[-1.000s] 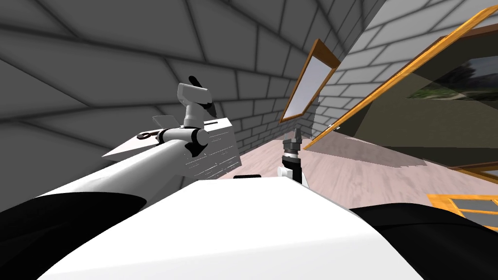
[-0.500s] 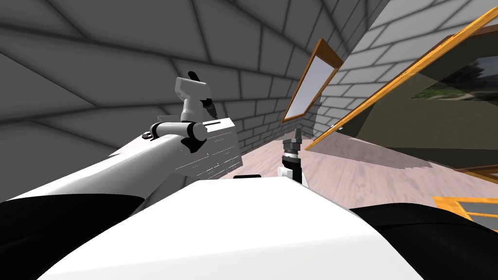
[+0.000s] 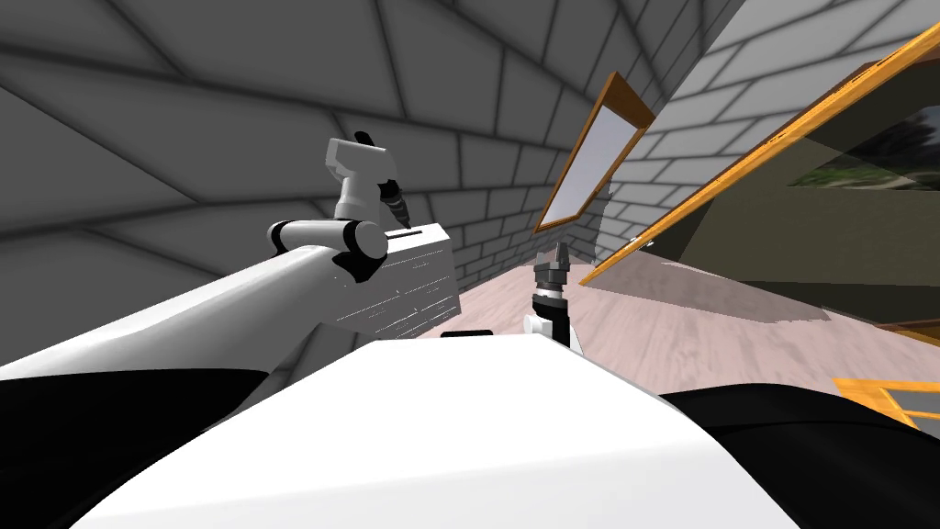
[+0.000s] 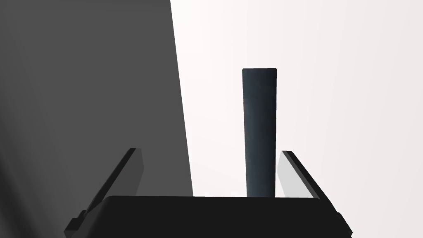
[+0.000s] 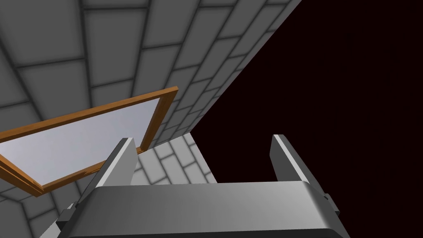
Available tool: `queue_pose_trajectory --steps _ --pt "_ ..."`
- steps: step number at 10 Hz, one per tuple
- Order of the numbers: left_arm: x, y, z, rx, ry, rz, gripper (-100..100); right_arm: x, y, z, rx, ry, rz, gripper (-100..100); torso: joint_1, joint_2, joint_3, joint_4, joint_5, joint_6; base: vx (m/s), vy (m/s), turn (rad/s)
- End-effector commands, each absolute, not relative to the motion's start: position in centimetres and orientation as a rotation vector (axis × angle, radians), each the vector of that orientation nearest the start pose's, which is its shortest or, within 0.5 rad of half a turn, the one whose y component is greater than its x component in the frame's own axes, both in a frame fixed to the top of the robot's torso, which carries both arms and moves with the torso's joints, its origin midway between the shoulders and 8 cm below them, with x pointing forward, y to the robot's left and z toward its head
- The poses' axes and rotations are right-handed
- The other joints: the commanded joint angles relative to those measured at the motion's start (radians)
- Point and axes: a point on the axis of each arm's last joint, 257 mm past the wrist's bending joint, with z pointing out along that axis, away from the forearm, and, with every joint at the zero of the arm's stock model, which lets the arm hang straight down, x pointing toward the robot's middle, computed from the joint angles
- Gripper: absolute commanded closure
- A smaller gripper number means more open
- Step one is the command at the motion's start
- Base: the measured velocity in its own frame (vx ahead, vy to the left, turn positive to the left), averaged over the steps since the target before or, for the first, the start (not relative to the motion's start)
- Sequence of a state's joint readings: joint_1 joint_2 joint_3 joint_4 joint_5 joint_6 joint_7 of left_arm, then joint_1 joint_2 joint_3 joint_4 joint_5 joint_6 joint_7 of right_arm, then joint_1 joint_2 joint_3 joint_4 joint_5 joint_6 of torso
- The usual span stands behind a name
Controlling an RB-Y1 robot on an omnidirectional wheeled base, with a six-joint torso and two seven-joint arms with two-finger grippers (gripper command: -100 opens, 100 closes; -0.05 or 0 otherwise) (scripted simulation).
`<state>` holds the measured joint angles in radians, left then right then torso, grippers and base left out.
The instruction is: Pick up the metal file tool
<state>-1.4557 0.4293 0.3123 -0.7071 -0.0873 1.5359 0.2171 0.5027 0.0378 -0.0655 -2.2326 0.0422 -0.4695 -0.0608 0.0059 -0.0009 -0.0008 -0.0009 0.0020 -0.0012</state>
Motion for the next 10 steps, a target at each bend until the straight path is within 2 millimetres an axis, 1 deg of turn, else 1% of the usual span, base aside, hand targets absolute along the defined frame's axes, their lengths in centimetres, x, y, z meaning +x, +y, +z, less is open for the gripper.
queue_pose_trajectory --steps 1,2,4,5,6,7,8,9,10 --pt "64.6 31.8 0.7 -2.112 1.486 -0.510 -100 35.3 -30.5 -0.3 0.742 0.637 1.245 0 0.000 0.000 0.000 0.000 0.000 0.000 0.001 0.033 -0.003" --pt "63.7 31.6 0.4 -2.168 1.497 -0.480 -100 35.3 -30.5 -0.3 0.742 0.637 1.245 0 -0.003 0.001 0.001 0.000 -0.001 0.000 0.008 0.068 0.047" --pt "63.2 31.6 0.1 -2.185 1.506 -0.460 -100 35.3 -30.5 -0.3 0.742 0.637 1.245 0 -0.001 0.001 0.000 0.000 0.000 0.000 0.018 0.050 0.004" --pt "62.2 31.5 -0.3 -2.241 1.516 -0.426 -100 35.3 -30.5 -0.3 0.742 0.637 1.245 0 -0.003 0.001 0.000 0.000 -0.001 0.000 0.025 0.069 0.045" --pt "61.7 31.4 -0.5 -2.254 1.523 -0.408 -100 35.3 -30.5 -0.3 0.742 0.637 1.245 0 -0.001 0.000 0.000 0.000 0.000 0.000 0.032 0.071 0.017" --pt "60.7 31.3 -0.9 -2.307 1.531 -0.372 -100 35.3 -30.5 -0.3 0.742 0.637 1.245 0 -0.001 0.000 0.000 0.000 0.000 0.000 0.040 0.095 0.034" --pt "60.3 31.3 -1.1 -2.319 1.538 -0.354 -100 35.3 -30.5 -0.3 0.742 0.637 1.245 0 0.001 -0.001 0.000 0.000 0.000 0.000 0.033 0.084 0.013" --pt "59.2 31.2 -1.5 -2.372 1.546 -0.313 -100 35.3 -30.5 -0.3 0.742 0.637 1.245 0 0.000 -0.001 0.000 0.000 0.000 0.000 0.037 0.094 0.042" --pt "58.8 31.2 -1.6 -2.380 1.551 -0.300 -100 35.3 -30.5 -0.3 0.742 0.637 1.245 0 0.001 -0.001 0.000 0.000 0.000 0.000 0.042 0.089 0.015"
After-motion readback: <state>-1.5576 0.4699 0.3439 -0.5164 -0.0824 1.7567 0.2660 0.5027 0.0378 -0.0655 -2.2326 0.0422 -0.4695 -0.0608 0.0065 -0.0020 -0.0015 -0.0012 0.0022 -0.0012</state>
